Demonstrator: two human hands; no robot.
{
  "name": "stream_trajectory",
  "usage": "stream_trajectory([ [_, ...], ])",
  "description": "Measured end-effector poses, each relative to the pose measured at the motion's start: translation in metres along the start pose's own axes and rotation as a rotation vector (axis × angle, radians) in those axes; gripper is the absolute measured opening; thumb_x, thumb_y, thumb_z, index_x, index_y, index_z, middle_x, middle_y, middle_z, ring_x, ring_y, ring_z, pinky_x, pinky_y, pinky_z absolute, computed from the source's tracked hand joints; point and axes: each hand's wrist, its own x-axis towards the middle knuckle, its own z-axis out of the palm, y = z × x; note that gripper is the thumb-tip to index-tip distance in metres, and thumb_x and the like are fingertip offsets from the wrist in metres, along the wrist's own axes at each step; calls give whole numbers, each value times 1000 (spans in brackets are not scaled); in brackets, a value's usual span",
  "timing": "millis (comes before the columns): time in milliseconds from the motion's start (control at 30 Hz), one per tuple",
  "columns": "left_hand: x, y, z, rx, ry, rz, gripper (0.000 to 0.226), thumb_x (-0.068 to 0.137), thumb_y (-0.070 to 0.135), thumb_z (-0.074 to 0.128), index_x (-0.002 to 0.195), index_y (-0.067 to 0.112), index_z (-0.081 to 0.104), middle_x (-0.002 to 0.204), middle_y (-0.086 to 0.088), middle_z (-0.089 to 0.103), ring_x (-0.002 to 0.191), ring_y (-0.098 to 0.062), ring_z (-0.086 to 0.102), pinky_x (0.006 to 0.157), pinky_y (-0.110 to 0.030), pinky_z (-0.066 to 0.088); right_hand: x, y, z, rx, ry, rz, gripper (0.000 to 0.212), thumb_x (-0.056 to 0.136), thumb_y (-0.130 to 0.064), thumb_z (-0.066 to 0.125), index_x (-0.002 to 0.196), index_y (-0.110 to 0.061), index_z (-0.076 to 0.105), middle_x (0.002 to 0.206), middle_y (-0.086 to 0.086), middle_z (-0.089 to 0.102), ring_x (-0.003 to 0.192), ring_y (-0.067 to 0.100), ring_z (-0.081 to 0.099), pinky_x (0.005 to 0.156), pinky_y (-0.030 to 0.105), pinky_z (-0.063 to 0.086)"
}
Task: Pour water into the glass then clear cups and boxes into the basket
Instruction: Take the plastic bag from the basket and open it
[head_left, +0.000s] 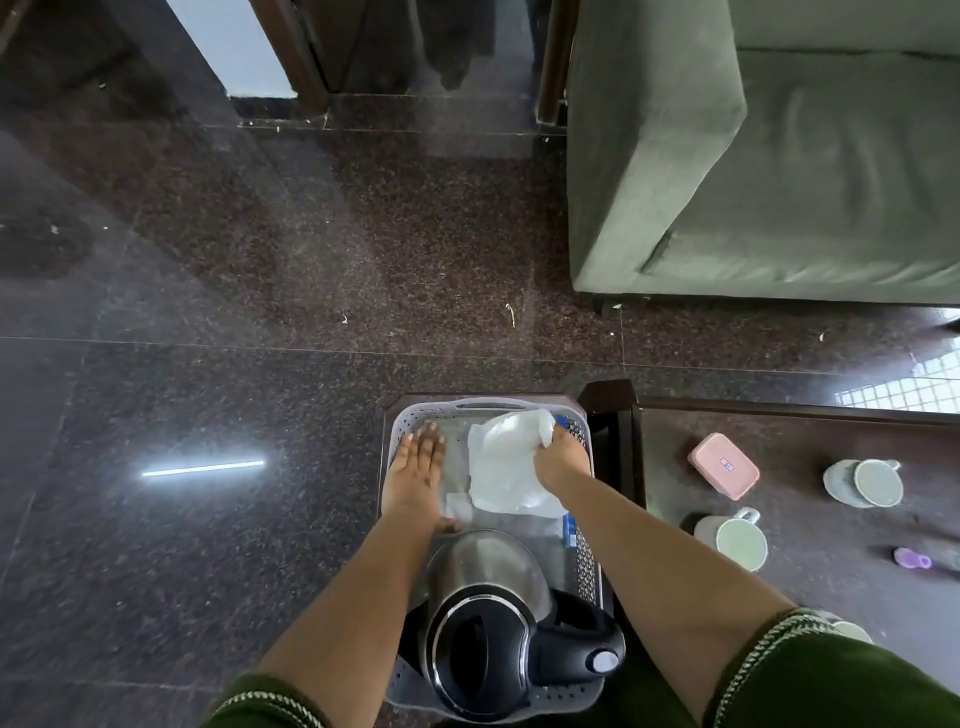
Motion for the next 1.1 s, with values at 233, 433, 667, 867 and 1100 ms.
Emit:
stream_trajectory([
  [233, -26, 1, -35, -301, 117, 15, 77, 97, 50, 38, 151, 2, 13, 158, -21, 14, 148, -33, 7, 121, -43, 3, -28, -1, -25, 108, -78, 6, 39, 95, -14, 51, 133, -6, 49, 109, 9, 60, 95, 26, 58, 77, 31, 46],
  [433, -68, 20, -111, -1307, 113, -122, 75, 88, 69, 37, 140, 15, 45, 144, -7, 48, 132, -30, 45, 109, -42, 36, -79, 5, -83, 425, -104, 7, 39, 88, -7, 63, 126, -2, 56, 120, 18, 63, 107, 34, 62, 95, 50, 52],
  [667, -101, 61, -186, -1660, -149, 96, 52, 72, 48, 78, 110, 15, 68, 101, -5, 74, 96, -24, 70, 95, -43, 52, -148, 40, -178, 742, -133, -19, 40, 86, 1, 65, 125, -1, 55, 122, 17, 61, 111, 35, 59, 92, 50, 50],
  [867, -130, 168, -244, -1462, 57, 246, 15, 81, 11, 60, 90, 13, 71, 94, -12, 73, 83, -28, 70, 79, -45, 59, -176, 126, -249, 757, -21, -3, 60, 61, -33, 75, 113, -6, 63, 116, 20, 66, 105, 37, 65, 79, 50, 57],
  [1100, -186, 322, -294, -1340, 105, 415, 23, 93, 28, 57, 112, 16, 63, 104, -4, 66, 95, -24, 62, 70, -35, 55, -233, 251, -325, 755, 400, 25, 37, 81, -21, 68, 115, -7, 64, 95, 3, 63, 84, 19, 59, 71, 27, 51],
])
